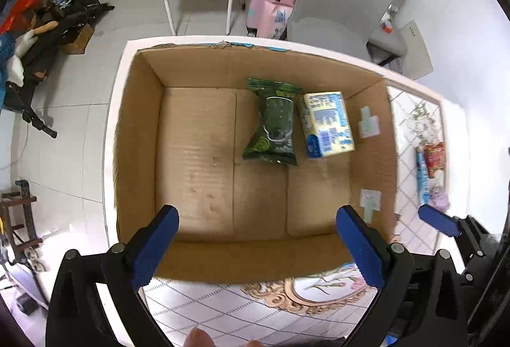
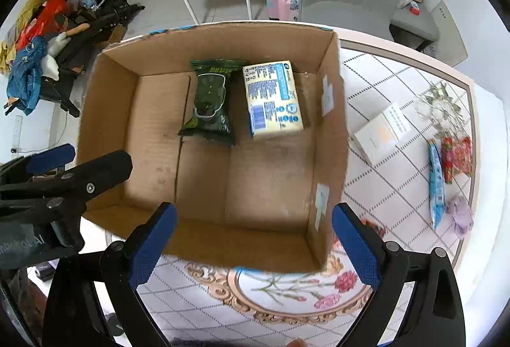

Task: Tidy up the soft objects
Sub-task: 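Grasp the blue stick snack with left gripper while right grasps lavender cloth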

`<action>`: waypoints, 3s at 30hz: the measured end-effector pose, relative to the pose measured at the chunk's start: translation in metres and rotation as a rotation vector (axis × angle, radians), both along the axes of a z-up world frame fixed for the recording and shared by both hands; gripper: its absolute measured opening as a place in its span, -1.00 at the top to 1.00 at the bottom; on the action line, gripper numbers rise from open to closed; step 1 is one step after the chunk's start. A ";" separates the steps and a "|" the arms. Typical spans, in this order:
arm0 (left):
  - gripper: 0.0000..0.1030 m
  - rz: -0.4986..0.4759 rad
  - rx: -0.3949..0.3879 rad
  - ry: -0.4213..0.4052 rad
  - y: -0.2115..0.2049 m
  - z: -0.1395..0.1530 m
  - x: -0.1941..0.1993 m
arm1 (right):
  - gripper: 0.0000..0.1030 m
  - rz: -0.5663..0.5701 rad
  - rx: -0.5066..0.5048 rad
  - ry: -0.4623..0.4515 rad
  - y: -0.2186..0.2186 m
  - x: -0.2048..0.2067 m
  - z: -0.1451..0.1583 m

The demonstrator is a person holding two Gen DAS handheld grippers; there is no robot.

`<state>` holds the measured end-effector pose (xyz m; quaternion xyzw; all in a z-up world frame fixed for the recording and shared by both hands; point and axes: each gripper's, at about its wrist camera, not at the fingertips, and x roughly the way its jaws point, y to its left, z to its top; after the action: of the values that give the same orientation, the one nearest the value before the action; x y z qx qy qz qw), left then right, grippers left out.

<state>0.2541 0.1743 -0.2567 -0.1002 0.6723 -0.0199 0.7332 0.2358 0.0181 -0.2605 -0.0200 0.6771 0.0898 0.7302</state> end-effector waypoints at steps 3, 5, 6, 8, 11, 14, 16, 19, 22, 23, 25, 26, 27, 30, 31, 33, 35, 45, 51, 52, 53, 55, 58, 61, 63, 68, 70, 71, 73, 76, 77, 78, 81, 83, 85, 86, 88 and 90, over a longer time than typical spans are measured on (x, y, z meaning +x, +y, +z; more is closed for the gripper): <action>-0.99 0.011 0.002 -0.044 -0.001 0.019 -0.017 | -0.93 -0.003 0.009 -0.037 -0.006 -0.021 0.021; -0.99 0.011 0.008 -0.079 -0.005 0.031 -0.028 | -0.93 -0.010 0.024 -0.049 -0.011 -0.033 0.033; -0.99 0.006 0.016 -0.097 -0.007 0.037 -0.034 | -0.93 -0.013 0.027 -0.052 -0.013 -0.037 0.037; -0.99 -0.012 0.042 -0.118 -0.013 0.047 -0.044 | -0.93 -0.016 0.030 -0.071 -0.017 -0.047 0.048; -0.99 -0.034 0.070 -0.135 -0.020 0.061 -0.058 | -0.93 -0.018 0.043 -0.083 -0.022 -0.059 0.058; -0.99 -0.040 0.090 -0.140 -0.027 0.071 -0.069 | -0.93 -0.010 0.055 -0.092 -0.028 -0.069 0.068; -0.99 -0.036 0.103 -0.143 -0.033 0.078 -0.075 | -0.93 -0.002 0.076 -0.097 -0.032 -0.075 0.074; -0.99 -0.032 0.115 -0.165 -0.045 0.089 -0.080 | -0.93 -0.005 0.119 -0.115 -0.045 -0.082 0.083; -0.99 -0.027 0.148 -0.202 -0.063 0.099 -0.080 | -0.93 0.006 0.120 -0.226 -0.066 -0.087 0.097; -0.99 -0.032 0.162 -0.212 -0.070 0.100 -0.079 | -0.93 0.011 0.094 -0.264 -0.077 -0.088 0.100; -0.99 -0.049 0.198 -0.216 -0.089 0.100 -0.073 | -0.93 0.000 0.085 -0.288 -0.098 -0.086 0.101; -0.99 -0.052 0.198 -0.211 -0.099 0.099 -0.070 | -0.93 -0.019 0.082 -0.284 -0.112 -0.083 0.099; -0.99 -0.051 0.198 -0.200 -0.110 0.096 -0.066 | -0.93 -0.046 0.087 -0.268 -0.132 -0.080 0.094; -0.99 -0.078 0.164 -0.180 -0.149 0.084 -0.054 | -0.94 -0.128 0.110 -0.215 -0.185 -0.070 0.078; -0.99 -0.087 0.151 -0.173 -0.162 0.080 -0.049 | -0.93 -0.157 0.115 -0.199 -0.206 -0.067 0.070; -0.99 -0.106 0.132 -0.160 -0.190 0.071 -0.040 | -0.94 -0.213 0.111 -0.166 -0.249 -0.061 0.056; -0.99 -0.138 0.133 -0.149 -0.225 0.060 -0.028 | -0.94 -0.275 0.129 -0.129 -0.293 -0.054 0.039; -0.99 -0.266 0.075 0.052 -0.361 -0.040 0.020 | -0.93 -0.828 0.252 0.226 -0.492 -0.029 -0.102; -0.99 -0.265 0.059 0.192 -0.392 -0.098 0.041 | -0.85 -1.061 0.402 0.299 -0.516 -0.022 -0.171; -0.99 -0.268 0.071 0.210 -0.395 -0.105 0.043 | -0.78 -1.087 0.410 0.309 -0.518 -0.021 -0.180; -0.99 -0.271 0.080 0.222 -0.396 -0.111 0.044 | -0.61 -1.104 0.412 0.316 -0.519 -0.019 -0.186; -0.99 -0.284 0.095 0.250 -0.400 -0.124 0.046 | -0.41 -1.123 0.398 0.340 -0.523 -0.017 -0.196; -0.99 -0.312 0.110 0.284 -0.407 -0.142 0.047 | 0.11 -0.968 0.307 0.317 -0.522 -0.005 -0.187; -0.99 -0.329 0.088 0.323 -0.417 -0.159 0.044 | 0.11 -0.660 0.090 0.304 -0.502 0.010 -0.174; -0.99 -0.342 0.070 0.353 -0.427 -0.171 0.042 | 0.07 -0.555 -0.011 0.271 -0.496 0.010 -0.168; -0.97 -0.337 0.056 0.379 -0.447 -0.198 0.043 | -0.56 -0.517 -0.045 0.252 -0.493 0.009 -0.168; -0.76 -0.335 0.077 0.363 -0.452 -0.204 0.045 | -0.57 -0.530 -0.064 0.269 -0.492 0.008 -0.174; -0.49 -0.343 0.094 0.361 -0.454 -0.208 0.045 | -0.57 -0.546 -0.051 0.279 -0.492 0.007 -0.178; -0.35 -0.368 0.131 0.348 -0.458 -0.209 0.046 | -0.57 -0.564 -0.031 0.287 -0.492 0.006 -0.184; -0.06 -0.412 0.194 0.319 -0.466 -0.207 0.045 | -0.57 -0.583 -0.034 0.281 -0.493 0.003 -0.191; 0.04 -0.415 0.203 0.312 -0.466 -0.207 0.044 | -0.57 -0.592 -0.028 0.278 -0.493 0.001 -0.193; 0.13 -0.416 0.202 0.307 -0.466 -0.206 0.044 | -0.56 -0.596 -0.022 0.279 -0.493 -0.001 -0.196; 0.54 -0.427 0.207 0.297 -0.465 -0.200 0.048 | -0.40 -0.603 -0.040 0.266 -0.492 -0.011 -0.203; 0.60 -0.434 0.203 0.300 -0.462 -0.199 0.048 | 0.22 -0.591 -0.078 0.229 -0.488 -0.015 -0.198; 0.67 -0.432 0.195 0.295 -0.456 -0.196 0.050 | 0.23 -0.604 -0.042 0.230 -0.485 -0.020 -0.197; 0.72 -0.432 0.188 0.291 -0.450 -0.195 0.047 | 0.24 -0.614 -0.022 0.234 -0.485 -0.023 -0.197; 0.74 -0.428 0.172 0.287 -0.443 -0.190 0.041 | 0.25 -0.616 -0.012 0.225 -0.478 -0.022 -0.196; 0.74 -0.424 0.145 0.273 -0.437 -0.180 0.033 | 0.25 -0.608 0.000 0.209 -0.455 -0.026 -0.184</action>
<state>0.2872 -0.2629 -0.4368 0.0942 0.7707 -0.1112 0.6203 0.2097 -0.4364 -0.4444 0.1924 0.7235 -0.1310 0.6499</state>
